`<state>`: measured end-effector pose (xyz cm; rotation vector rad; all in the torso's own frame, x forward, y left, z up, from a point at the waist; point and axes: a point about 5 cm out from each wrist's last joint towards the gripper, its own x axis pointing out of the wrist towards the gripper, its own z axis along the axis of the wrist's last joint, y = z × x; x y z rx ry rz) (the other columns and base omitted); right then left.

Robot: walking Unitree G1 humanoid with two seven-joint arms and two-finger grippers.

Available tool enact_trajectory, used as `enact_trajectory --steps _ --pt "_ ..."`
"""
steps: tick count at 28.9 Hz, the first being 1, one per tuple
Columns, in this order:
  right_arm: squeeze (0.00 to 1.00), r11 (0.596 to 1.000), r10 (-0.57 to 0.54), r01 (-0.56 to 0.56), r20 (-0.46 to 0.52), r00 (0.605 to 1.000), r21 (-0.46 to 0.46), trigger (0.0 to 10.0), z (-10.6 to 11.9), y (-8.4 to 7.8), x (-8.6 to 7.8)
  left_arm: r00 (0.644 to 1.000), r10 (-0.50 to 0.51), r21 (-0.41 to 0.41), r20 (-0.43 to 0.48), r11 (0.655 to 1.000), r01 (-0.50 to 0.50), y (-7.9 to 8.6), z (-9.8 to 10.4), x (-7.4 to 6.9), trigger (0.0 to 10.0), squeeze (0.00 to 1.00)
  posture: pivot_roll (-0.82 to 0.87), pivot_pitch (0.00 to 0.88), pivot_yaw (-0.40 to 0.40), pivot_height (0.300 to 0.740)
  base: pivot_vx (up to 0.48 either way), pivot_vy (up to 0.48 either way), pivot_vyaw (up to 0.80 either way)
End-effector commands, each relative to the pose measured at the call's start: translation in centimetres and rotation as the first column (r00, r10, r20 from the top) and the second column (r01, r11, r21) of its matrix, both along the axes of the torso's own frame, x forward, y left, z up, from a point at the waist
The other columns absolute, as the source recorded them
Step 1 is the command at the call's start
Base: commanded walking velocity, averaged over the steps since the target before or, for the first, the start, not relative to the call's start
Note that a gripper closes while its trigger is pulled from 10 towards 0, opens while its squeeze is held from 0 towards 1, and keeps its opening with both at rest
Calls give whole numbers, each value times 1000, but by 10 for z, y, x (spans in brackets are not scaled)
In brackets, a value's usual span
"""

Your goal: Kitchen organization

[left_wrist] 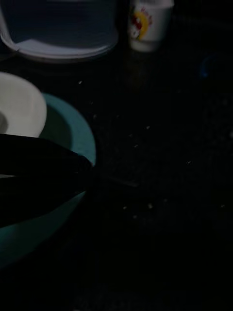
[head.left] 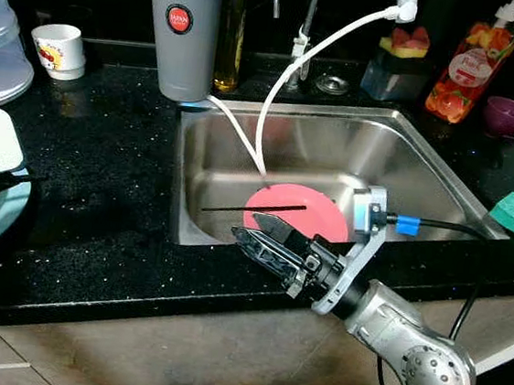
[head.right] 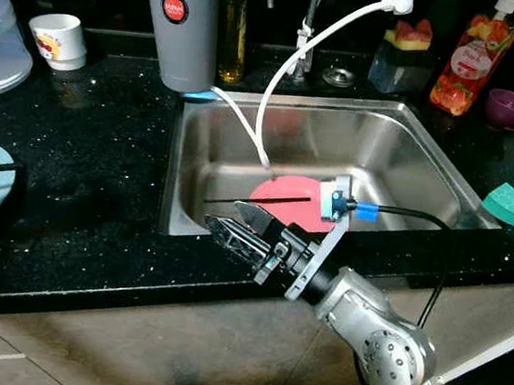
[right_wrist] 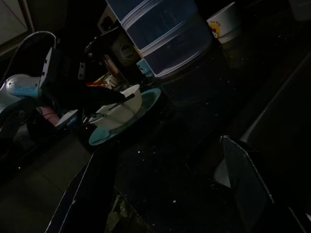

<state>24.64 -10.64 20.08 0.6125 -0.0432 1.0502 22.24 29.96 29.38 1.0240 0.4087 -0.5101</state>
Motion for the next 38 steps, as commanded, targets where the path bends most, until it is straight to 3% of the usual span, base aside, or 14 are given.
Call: enact_trajectory --steps 1,5,9,13,17,18,19,20,21,22,26,32,38 --pt "0 1000 -1 1 10 1000 -17 10000 1 -2 -1 1000 -1 7 24 1000 1 0 -1 3 0 0 105 0 -70 740 0 0 0" --pt "0 1000 -3 3 9 1000 -17 10000 1 -1 0 993 -2 23 122 1000 0 -1 12 9 0 0 106 0 -69 740 0 0 0" --pt "0 1000 -14 14 8 1000 -11 10000 1 -1 1 936 -2 25 351 1000 -7 -6 46 17 0 0 109 0 -66 740 0 0 0" --pt "0 1000 -17 17 5 1000 -10 10000 0 -1 1 926 -21 6 376 1000 21 -10 52 17 0 0 111 0 -66 740 0 0 0" --pt "0 1000 -20 20 3 1000 -9 10000 -1 -1 1 947 -49 -10 318 998 55 -15 47 16 0 0 113 0 -62 740 0 0 0" --pt "0 1000 -21 21 2 1000 -9 10000 -1 -1 1 962 -47 -19 271 998 54 -15 39 15 10000 0 116 0 -60 740 0 0 0" --pt "0 1000 -23 23 1 1000 -10 10000 -1 0 1 972 -33 -20 235 999 38 -13 33 15 10000 63 117 0 -62 740 0 0 0" --pt "0 1000 -24 24 0 1000 -9 10000 -1 0 1 978 -11 -26 210 1000 17 -10 28 16 10000 267 117 0 -60 740 0 0 0" --pt "0 1000 -24 24 0 1000 -9 10000 -1 0 1 978 -11 -26 210 1000 17 -10 28 16 10000 267 117 0 -60 740 0 0 0" --pt "0 1000 -24 24 -1 1000 -10 10000 -1 0 1 980 13 -21 196 1000 -9 -6 23 17 10000 1000 114 0 -60 740 0 0 0" --pt "0 1000 -25 24 -4 1000 -14 10000 -2 0 0 980 35 -10 194 999 -34 -1 19 22 10000 1000 114 0 -61 740 0 0 0" --pt "0 999 -28 28 -9 1000 -17 10000 -1 -1 -2 988 2 -29 153 1000 2 -8 15 23 10000 1000 111 0 -60 740 0 0 0" --pt "0 999 -36 36 -15 999 -25 10000 -2 -3 -3 985 -97 -166 143 979 121 -30 20 19 10000 1000 106 4 -59 740 0 0 0"
